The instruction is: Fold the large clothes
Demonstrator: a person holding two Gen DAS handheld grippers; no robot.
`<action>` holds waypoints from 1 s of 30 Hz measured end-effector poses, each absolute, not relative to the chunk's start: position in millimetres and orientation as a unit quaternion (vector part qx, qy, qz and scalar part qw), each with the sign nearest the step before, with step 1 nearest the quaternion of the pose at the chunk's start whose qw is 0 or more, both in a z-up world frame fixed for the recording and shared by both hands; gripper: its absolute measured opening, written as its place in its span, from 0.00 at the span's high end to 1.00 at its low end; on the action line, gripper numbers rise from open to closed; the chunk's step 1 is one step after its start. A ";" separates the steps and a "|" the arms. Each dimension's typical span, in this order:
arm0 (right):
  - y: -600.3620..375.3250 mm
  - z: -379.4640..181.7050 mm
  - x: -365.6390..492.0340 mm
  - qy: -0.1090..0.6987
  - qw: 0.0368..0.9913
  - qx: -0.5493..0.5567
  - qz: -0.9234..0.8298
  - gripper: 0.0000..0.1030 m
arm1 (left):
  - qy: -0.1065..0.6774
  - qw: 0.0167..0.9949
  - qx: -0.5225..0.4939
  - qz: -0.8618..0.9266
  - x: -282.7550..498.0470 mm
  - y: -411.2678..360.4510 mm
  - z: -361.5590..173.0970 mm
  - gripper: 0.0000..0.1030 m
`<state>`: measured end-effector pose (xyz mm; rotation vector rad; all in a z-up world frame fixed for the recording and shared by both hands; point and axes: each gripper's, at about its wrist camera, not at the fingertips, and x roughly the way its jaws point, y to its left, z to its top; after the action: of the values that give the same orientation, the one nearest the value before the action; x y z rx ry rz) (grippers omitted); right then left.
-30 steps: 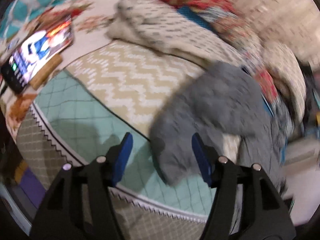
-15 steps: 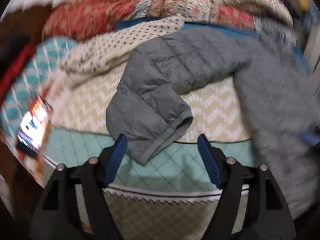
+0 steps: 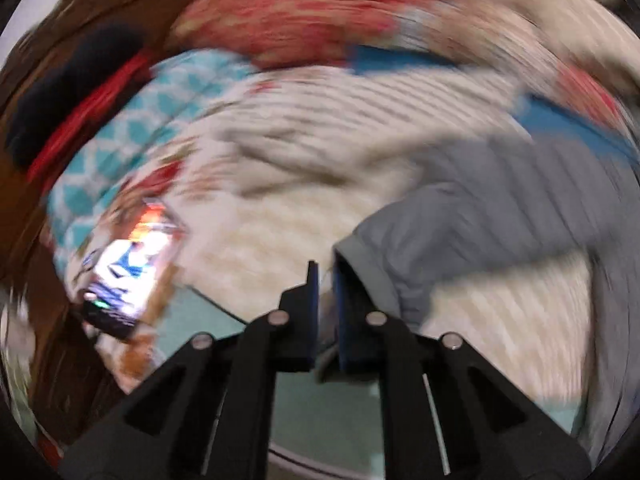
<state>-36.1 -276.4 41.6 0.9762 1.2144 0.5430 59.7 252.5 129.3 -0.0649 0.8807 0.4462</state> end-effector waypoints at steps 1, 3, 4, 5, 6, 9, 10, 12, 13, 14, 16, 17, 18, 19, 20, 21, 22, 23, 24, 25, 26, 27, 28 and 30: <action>-277.4 41.3 -36.5 0.541 0.679 0.434 0.242 0.74 | 0.421 0.875 -0.039 0.237 68.8 273.0 134.4 0.91; -276.8 41.5 -36.8 0.541 0.680 0.432 0.242 0.74 | 0.425 0.860 -0.041 0.278 85.8 305.6 139.0 0.77; -277.2 41.7 -37.1 0.541 0.680 0.432 0.242 0.74 | 0.429 0.852 -0.047 0.296 92.9 320.5 141.6 0.65; -277.6 41.6 -37.5 0.541 0.680 0.432 0.242 0.74 | 0.425 0.846 -0.054 0.316 98.1 337.3 147.1 0.63; -277.8 41.6 -37.7 0.541 0.679 0.433 0.242 0.74 | 0.421 0.843 -0.055 0.329 99.5 344.8 151.3 0.63; -276.3 41.8 -37.8 0.541 0.681 0.431 0.240 0.74 | 0.404 0.835 -0.058 0.369 93.2 360.3 168.6 0.63; -275.9 41.8 -37.7 0.542 0.681 0.430 0.240 0.74 | 0.399 0.834 -0.061 0.375 89.8 361.2 173.2 0.61; -274.9 42.8 -37.6 0.542 0.682 0.429 0.240 0.74 | 0.389 0.845 -0.072 0.359 78.8 351.0 179.7 0.61; -273.4 44.0 -37.2 0.542 0.683 0.427 0.240 0.74 | 0.390 0.851 -0.070 0.344 75.4 343.5 179.2 0.61; -272.7 45.8 -37.5 0.542 0.685 0.423 0.240 0.74 | 0.395 0.856 -0.064 0.328 72.6 331.6 177.2 0.61; -270.3 53.2 -38.4 0.540 0.697 0.408 0.237 0.74 | 0.409 0.867 -0.055 0.280 65.3 299.2 163.9 0.61; -268.4 61.7 -39.6 0.534 0.712 0.389 0.238 0.74 | 0.425 0.873 -0.055 0.233 59.3 276.5 153.2 0.61; -266.7 67.0 -40.3 0.532 0.720 0.377 0.240 0.74 | 0.435 0.876 -0.055 0.200 54.8 260.9 145.1 0.61; -265.1 74.2 -41.6 0.529 0.729 0.360 0.242 0.74 | 0.448 0.878 -0.056 0.161 48.2 241.6 135.4 0.61; -264.3 78.5 -42.7 0.527 0.735 0.351 0.243 0.74 | 0.470 0.875 -0.058 0.100 39.4 214.1 121.3 0.60; -264.8 84.7 -44.9 0.523 0.743 0.340 0.244 0.74 | 0.486 0.870 -0.059 0.059 31.8 194.2 111.4 0.57; -266.4 89.1 -47.0 0.520 0.748 0.333 0.244 0.74 | 0.499 0.864 -0.059 0.024 24.5 175.1 102.9 0.49; -268.3 91.3 -48.6 0.518 0.751 0.329 0.242 0.74 | 0.514 0.856 -0.061 -0.020 13.4 149.9 92.8 0.41; -272.5 94.1 -51.6 0.515 0.757 0.325 0.238 0.74 | 0.524 0.848 -0.064 -0.050 5.7 133.9 87.2 0.39; -276.8 96.0 -54.3 0.513 0.761 0.322 0.232 0.74 | 0.534 0.839 -0.068 -0.084 -2.6 117.6 82.1 0.38; -280.9 96.7 -56.3 0.511 0.765 0.321 0.228 0.74 | 0.541 0.829 -0.073 -0.119 -13.6 98.9 78.3 0.35; -288.3 98.0 -59.9 0.506 0.770 0.320 0.218 0.74 | 0.546 0.823 -0.078 -0.134 -20.3 88.4 75.7 0.31; -296.5 98.9 -63.2 0.502 0.776 0.320 0.208 0.74 | 0.551 0.817 -0.081 -0.150 -27.5 77.9 72.2 0.24; -317.1 97.9 -70.4 0.497 0.783 0.326 0.187 0.74 | 0.566 0.801 -0.081 -0.176 -42.2 56.9 61.8 0.22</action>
<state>-70.4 -317.1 97.9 0.7033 1.0722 0.4030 -42.2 56.9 61.8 -0.1738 1.2144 -0.3782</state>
